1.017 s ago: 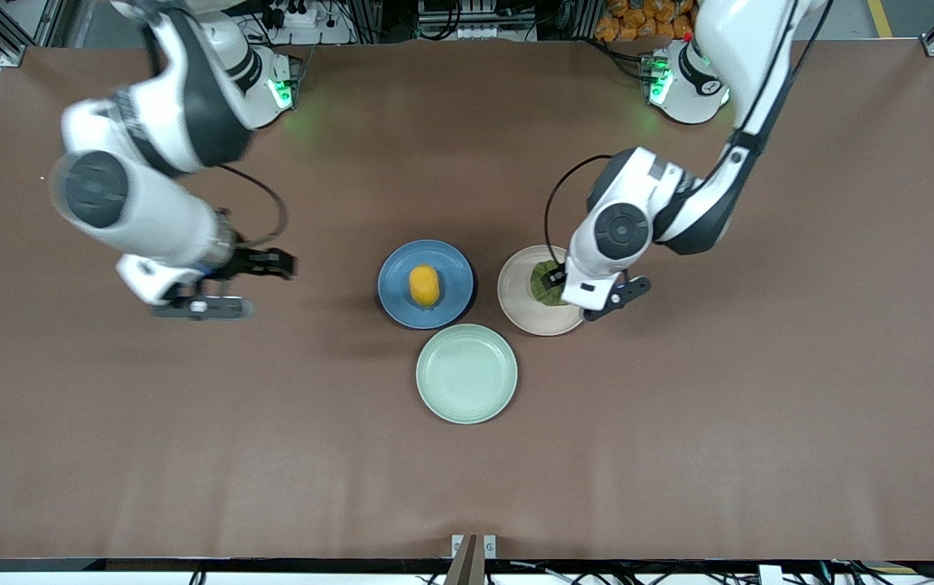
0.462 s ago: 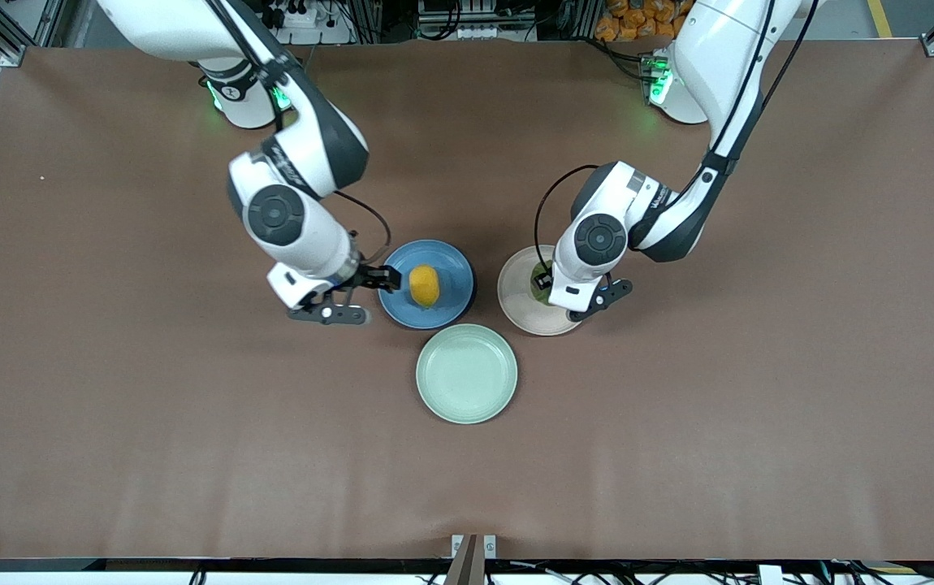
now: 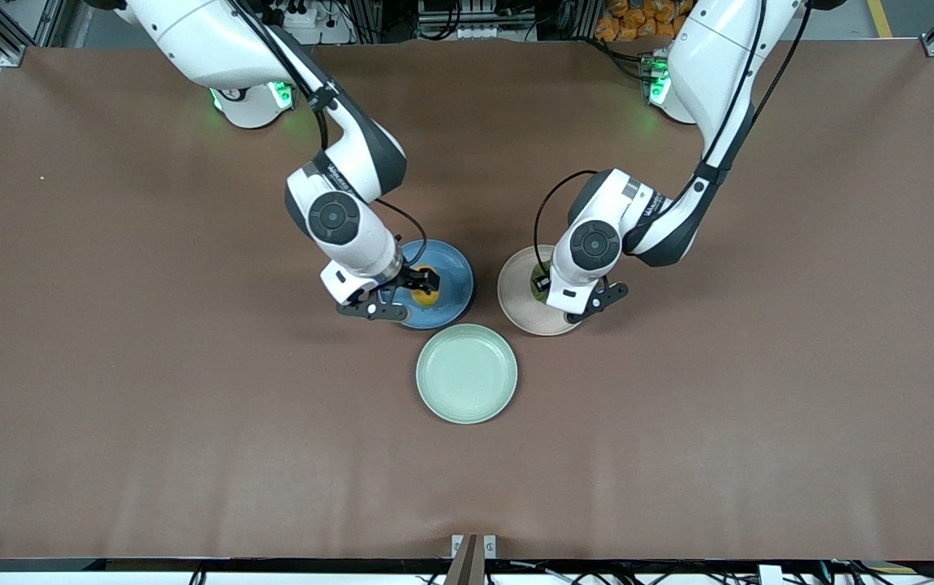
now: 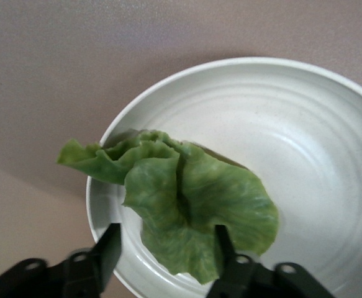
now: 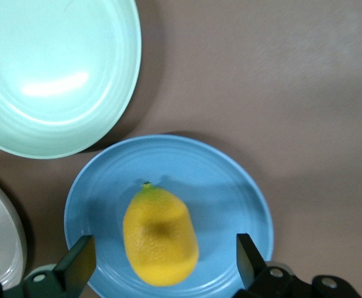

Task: Pick lemon and lettuce from blue and beige plates
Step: 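Close the left gripper on lettuce while the right gripper grasps the lemon, then carry the lettuce outward with the left gripper while the right carries the lemon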

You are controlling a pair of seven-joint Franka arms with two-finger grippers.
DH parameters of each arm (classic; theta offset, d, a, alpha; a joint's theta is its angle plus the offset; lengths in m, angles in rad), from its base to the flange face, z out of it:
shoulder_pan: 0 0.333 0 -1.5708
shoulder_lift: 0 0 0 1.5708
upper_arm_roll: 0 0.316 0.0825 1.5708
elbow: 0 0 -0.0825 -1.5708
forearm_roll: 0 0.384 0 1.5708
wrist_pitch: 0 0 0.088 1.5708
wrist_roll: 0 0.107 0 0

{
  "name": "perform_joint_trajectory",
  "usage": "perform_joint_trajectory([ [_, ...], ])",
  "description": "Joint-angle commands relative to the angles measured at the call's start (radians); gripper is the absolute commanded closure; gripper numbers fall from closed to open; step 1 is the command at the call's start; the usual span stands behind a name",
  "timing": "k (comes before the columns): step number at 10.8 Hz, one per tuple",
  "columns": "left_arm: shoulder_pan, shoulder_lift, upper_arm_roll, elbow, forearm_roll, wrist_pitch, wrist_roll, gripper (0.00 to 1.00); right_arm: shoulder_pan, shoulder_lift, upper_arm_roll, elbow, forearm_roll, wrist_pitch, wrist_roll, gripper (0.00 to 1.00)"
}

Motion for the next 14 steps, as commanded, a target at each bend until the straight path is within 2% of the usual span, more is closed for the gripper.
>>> perform_joint_trajectory([
  [1,-0.012,0.008,0.007,0.002,0.026,0.020,-0.019,0.57,0.022,0.057,0.005,0.005,-0.092,0.055,0.103,0.00],
  [4,-0.010,0.008,0.007,0.005,0.026,0.024,-0.021,0.92,0.048,0.105,0.005,0.003,-0.133,0.068,0.134,0.00],
  [5,-0.010,0.008,0.007,0.005,0.025,0.024,-0.021,1.00,0.049,0.111,0.005,0.005,-0.149,0.069,0.144,0.00],
  [6,-0.010,0.008,0.007,0.007,0.026,0.024,-0.021,1.00,0.049,0.111,0.005,0.005,-0.156,0.069,0.152,0.03],
  [8,-0.007,-0.007,0.007,0.008,0.025,0.023,-0.035,1.00,0.051,0.112,0.005,0.006,-0.157,0.066,0.160,0.43],
  [10,0.002,-0.051,0.009,0.039,0.026,-0.018,-0.049,1.00,0.051,0.111,0.006,0.014,-0.157,0.063,0.160,0.71],
  [11,-0.003,-0.067,0.015,0.071,0.040,-0.072,-0.044,1.00,0.051,0.111,0.005,0.017,-0.155,0.065,0.161,0.82],
  [12,0.003,-0.076,0.015,0.128,0.092,-0.142,-0.041,1.00,0.051,0.109,0.006,0.020,-0.153,0.063,0.161,0.87],
  [14,0.019,-0.082,0.017,0.246,0.124,-0.291,-0.001,1.00,0.034,0.093,0.006,0.051,-0.152,0.025,0.146,0.91],
])
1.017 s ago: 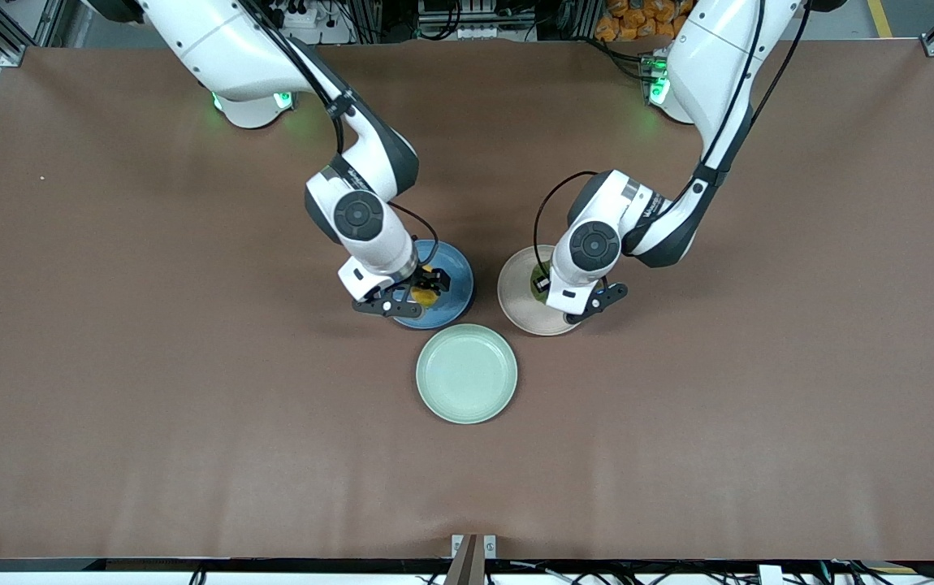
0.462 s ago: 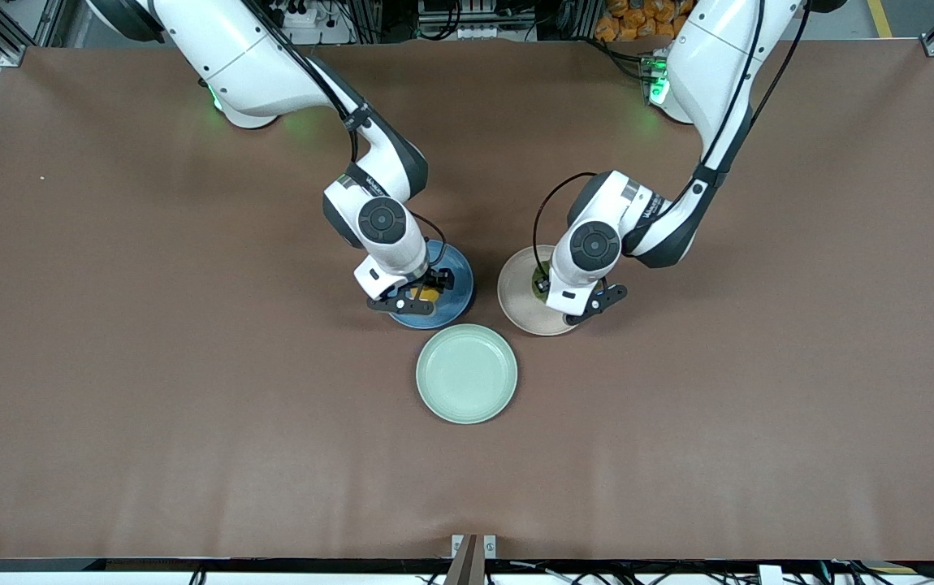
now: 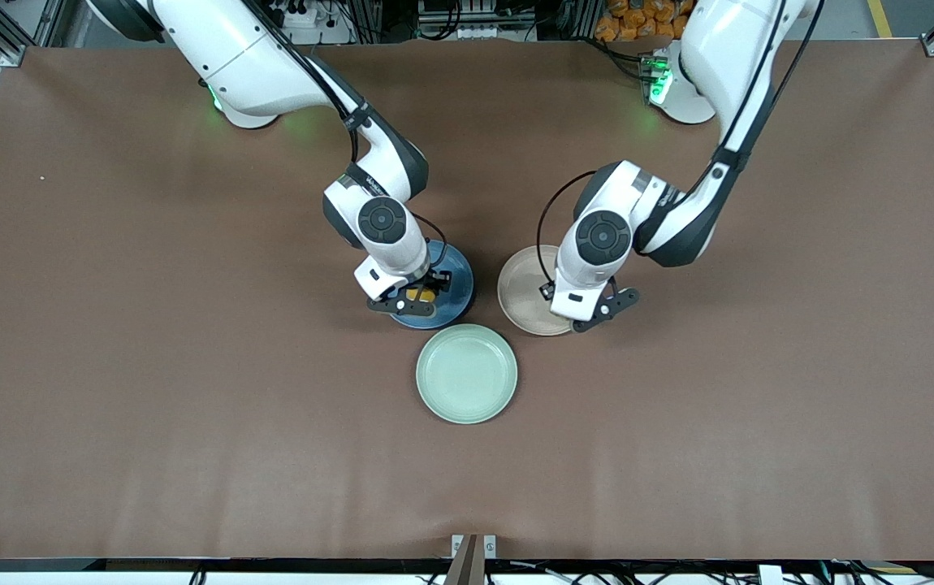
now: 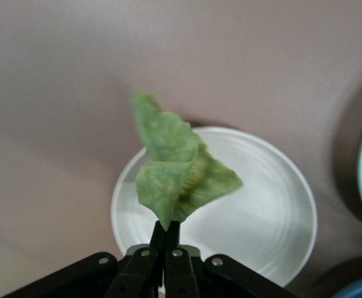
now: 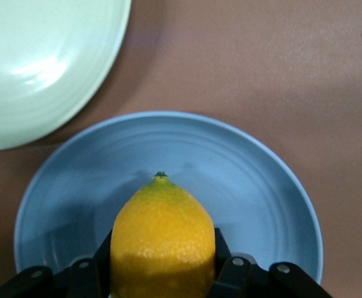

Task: Pick lemon and lettuce from blue and beige plates
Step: 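Carry the lettuce outward with the left gripper while the right carries the lemon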

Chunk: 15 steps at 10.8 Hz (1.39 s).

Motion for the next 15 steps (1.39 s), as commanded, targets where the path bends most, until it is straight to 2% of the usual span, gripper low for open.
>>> perform_joint_trajectory([
  [1,0.044,-0.029,0.004,0.104,0.032,-0.116,0.081,1.00,-0.032,-0.037,0.007,0.053,-0.022,-0.102,-0.006,0.91],
  [5,0.199,-0.114,-0.001,0.106,0.032,-0.127,0.369,1.00,-0.129,-0.156,-0.008,0.024,0.023,-0.265,-0.253,0.91],
  [7,0.282,-0.119,0.001,0.099,0.032,-0.153,0.537,1.00,-0.167,-0.213,-0.090,-0.016,0.028,-0.305,-0.460,0.91],
  [9,0.351,-0.090,0.001,0.095,0.032,-0.153,0.685,1.00,-0.186,-0.238,-0.172,-0.042,0.026,-0.319,-0.573,0.91],
  [12,0.386,-0.015,0.002,0.076,0.032,-0.152,0.721,1.00,-0.194,-0.249,-0.314,-0.076,0.026,-0.306,-0.769,0.90],
  [15,0.394,0.051,0.002,0.076,0.032,-0.149,0.719,1.00,-0.252,-0.253,-0.356,-0.092,0.037,-0.284,-0.848,0.90],
])
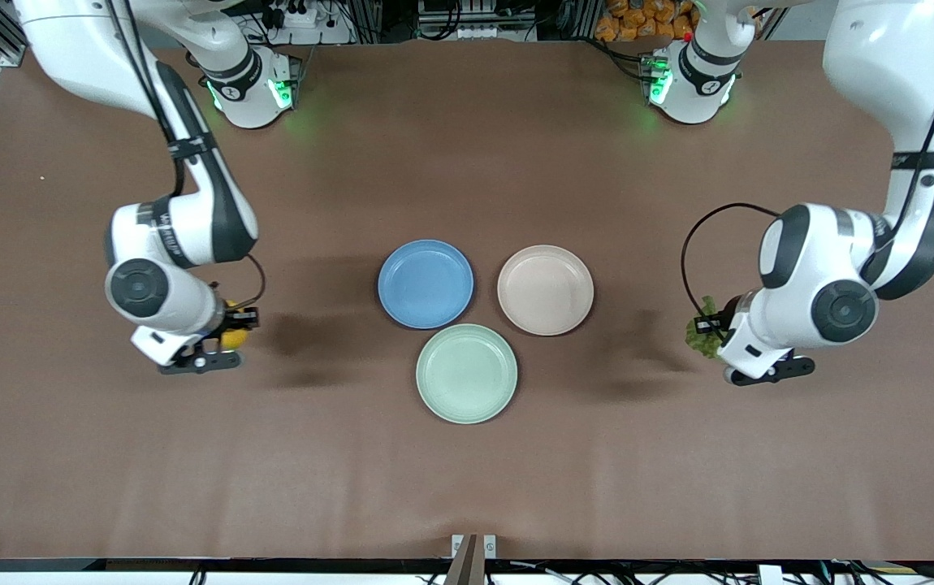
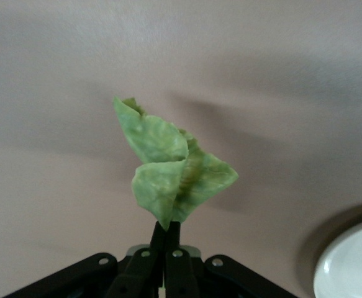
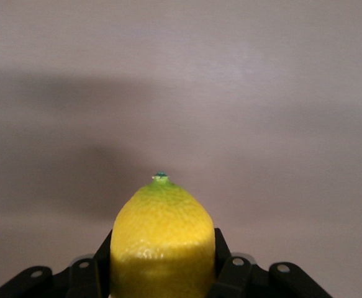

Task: Pick lemon and lettuce from blue and beige plates
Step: 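Carry the lettuce outward with the left gripper while the right carries the lemon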

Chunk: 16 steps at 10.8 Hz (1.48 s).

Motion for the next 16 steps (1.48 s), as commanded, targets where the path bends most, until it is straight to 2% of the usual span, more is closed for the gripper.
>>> perform_joint_trajectory([
  [1,0.017,0.042,-0.008,0.007,0.016,-0.004,0.010,1.00,-0.040,-0.045,-0.010,-0.082,0.070,0.067,-0.062,0.90],
  [4,0.063,0.086,-0.010,0.013,0.018,0.014,0.011,1.00,-0.043,-0.036,-0.032,-0.214,0.105,0.244,-0.099,0.90],
  [5,0.068,0.091,-0.010,0.016,0.016,0.016,0.011,0.44,-0.046,-0.031,-0.036,-0.242,0.108,0.281,-0.100,0.90],
  [6,0.070,0.086,-0.010,0.021,0.013,0.016,0.011,0.00,-0.049,-0.022,-0.041,-0.251,0.109,0.292,-0.102,0.88],
  [8,0.057,0.039,-0.017,0.056,0.007,0.002,-0.004,0.00,-0.051,-0.004,-0.041,-0.253,0.112,0.308,-0.103,0.87],
  [9,0.054,0.017,-0.019,0.071,0.016,-0.010,-0.002,0.00,-0.052,0.005,-0.041,-0.251,0.112,0.318,-0.102,0.76],
  [10,0.057,-0.021,-0.019,0.079,0.018,-0.025,0.004,0.00,-0.052,0.007,-0.041,-0.251,0.112,0.319,-0.099,0.57],
  [12,0.067,-0.123,-0.019,0.081,0.018,-0.062,0.004,0.00,-0.051,0.005,-0.041,-0.248,0.112,0.319,-0.100,0.00],
  [14,0.062,-0.222,-0.022,0.082,0.010,-0.098,0.004,0.00,-0.046,-0.007,-0.041,-0.228,0.112,0.299,-0.100,0.00],
  [16,0.059,-0.286,-0.048,0.097,0.009,-0.136,0.004,0.00,-0.040,-0.024,-0.041,-0.141,0.112,0.183,-0.100,0.00],
])
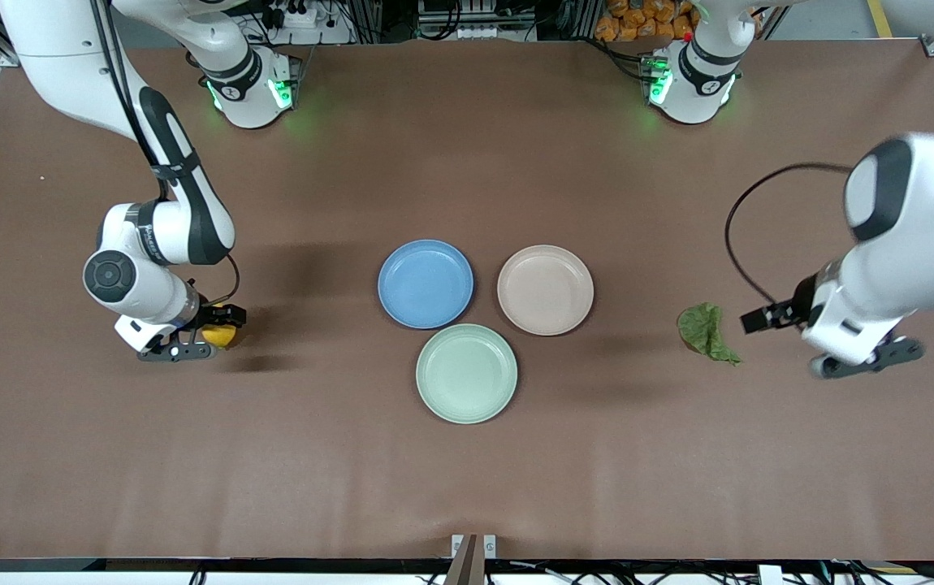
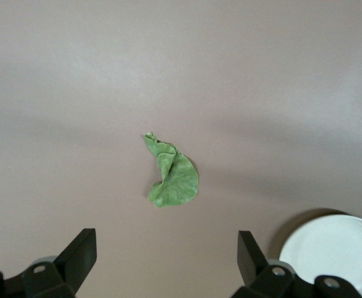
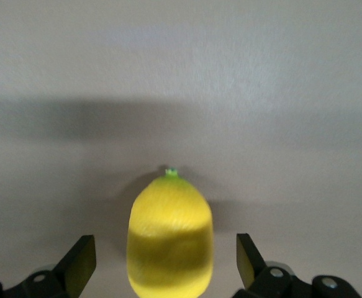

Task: Pick lemon and lettuce from blue and beige plates
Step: 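Release the lettuce and lemon onto the table from both grippers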

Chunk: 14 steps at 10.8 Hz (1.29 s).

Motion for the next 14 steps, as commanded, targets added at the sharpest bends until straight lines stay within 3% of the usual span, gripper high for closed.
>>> perform_joint_trajectory([
  [1,0.004,-0.085,-0.038,-0.011,0.016,-0.047,0.003,0.00,0.003,-0.040,0.005,0.123,0.019,-0.168,-0.017,0.00],
  [3,0.004,-0.146,-0.038,-0.013,0.010,-0.092,0.003,0.00,0.013,-0.058,0.005,0.247,0.019,-0.314,-0.017,0.00],
  [7,0.009,-0.211,-0.039,-0.013,0.004,-0.161,0.017,0.00,0.043,-0.162,0.017,0.257,0.018,-0.400,-0.015,0.00],
  [10,0.004,-0.237,-0.041,-0.014,0.002,-0.195,0.030,0.00,0.038,-0.256,0.017,0.282,0.018,-0.541,-0.014,0.00],
  [14,0.010,-0.252,-0.044,-0.013,0.001,-0.213,0.089,0.00,-0.019,-0.400,0.020,0.289,0.013,-0.676,-0.017,0.00],
])
